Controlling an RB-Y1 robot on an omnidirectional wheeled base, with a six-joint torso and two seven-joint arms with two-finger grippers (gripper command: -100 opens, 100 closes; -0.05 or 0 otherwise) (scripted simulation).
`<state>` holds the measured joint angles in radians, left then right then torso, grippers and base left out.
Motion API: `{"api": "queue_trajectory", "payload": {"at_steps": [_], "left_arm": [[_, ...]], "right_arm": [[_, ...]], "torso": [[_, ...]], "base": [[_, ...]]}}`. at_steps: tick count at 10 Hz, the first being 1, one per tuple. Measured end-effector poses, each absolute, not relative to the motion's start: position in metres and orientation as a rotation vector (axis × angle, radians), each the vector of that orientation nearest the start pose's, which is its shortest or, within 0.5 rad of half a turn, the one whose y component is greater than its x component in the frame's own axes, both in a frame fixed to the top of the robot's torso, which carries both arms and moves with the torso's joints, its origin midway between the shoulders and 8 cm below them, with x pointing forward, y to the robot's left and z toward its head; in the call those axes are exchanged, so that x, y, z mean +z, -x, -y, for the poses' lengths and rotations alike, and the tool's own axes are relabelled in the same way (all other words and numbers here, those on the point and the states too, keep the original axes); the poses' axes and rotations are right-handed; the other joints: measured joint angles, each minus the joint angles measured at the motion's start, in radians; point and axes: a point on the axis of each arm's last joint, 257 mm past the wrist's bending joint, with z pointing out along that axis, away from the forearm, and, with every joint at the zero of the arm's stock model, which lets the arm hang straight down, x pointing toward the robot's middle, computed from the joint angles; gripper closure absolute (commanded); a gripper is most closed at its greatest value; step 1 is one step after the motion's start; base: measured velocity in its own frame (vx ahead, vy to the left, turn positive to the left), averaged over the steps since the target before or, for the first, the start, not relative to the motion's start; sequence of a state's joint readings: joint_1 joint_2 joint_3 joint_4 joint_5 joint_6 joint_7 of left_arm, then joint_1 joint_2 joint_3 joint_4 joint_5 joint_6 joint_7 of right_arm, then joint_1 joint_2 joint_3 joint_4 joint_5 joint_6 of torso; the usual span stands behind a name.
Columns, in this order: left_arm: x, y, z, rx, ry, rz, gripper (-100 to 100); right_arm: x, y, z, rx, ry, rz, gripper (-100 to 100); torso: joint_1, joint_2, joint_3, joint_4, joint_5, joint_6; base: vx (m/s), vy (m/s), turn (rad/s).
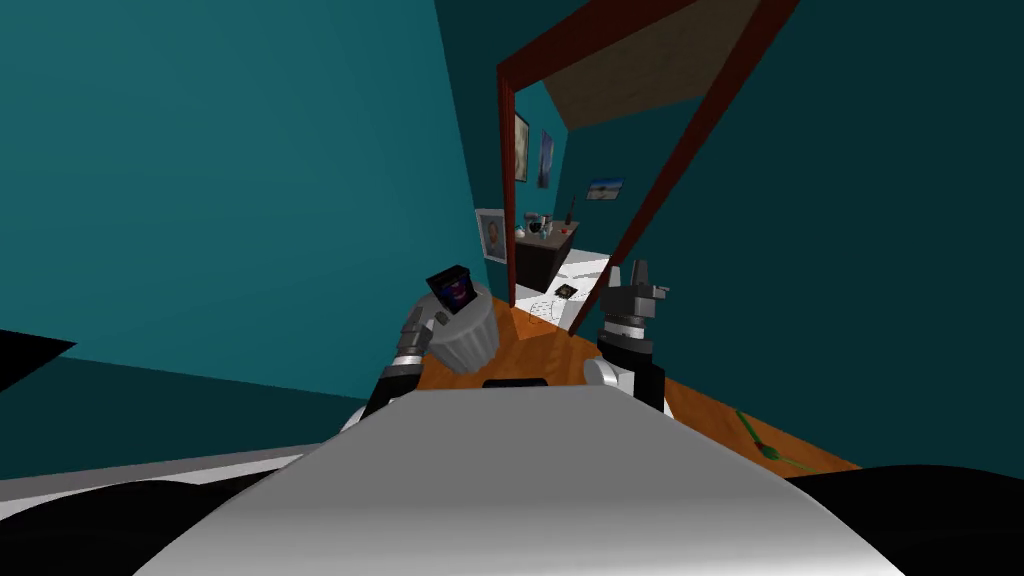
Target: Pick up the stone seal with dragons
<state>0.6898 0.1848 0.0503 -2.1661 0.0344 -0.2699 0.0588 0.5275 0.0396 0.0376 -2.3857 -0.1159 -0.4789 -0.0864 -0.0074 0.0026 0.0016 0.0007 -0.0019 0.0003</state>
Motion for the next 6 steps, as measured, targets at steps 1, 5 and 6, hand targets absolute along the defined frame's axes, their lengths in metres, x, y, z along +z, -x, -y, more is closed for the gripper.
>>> {"api": "queue_trajectory", "payload": {"at_steps": [1,5,6], "left_arm": [[-0.152,-0.348,-0.339,-1.069,1.022,-1.077,-100],[-0.217,-0.325,-0.373,-0.976,1.197,-1.181,-100],[-0.243,-0.312,-0.389,-0.931,1.263,-1.219,-100]], "right_arm": [[0.058,-0.322,0.285,1.496,-0.738,-0.437,0],[0.058,-0.322,0.285,1.496,-0.738,-0.437,0],[0.058,-0.322,0.285,1.496,-0.738,-0.437,0]], "torso": [[0.003,0.000,0.000,0.000,0.000,-0.001],[0.005,0.001,0.000,0.000,0.001,0.000],[0.004,0.000,0.000,0.000,0.001,-0.001]], "base": [[0.007,-0.066,-0.278],[0.014,-0.069,-0.293],[0.034,-0.075,-0.377]]}}
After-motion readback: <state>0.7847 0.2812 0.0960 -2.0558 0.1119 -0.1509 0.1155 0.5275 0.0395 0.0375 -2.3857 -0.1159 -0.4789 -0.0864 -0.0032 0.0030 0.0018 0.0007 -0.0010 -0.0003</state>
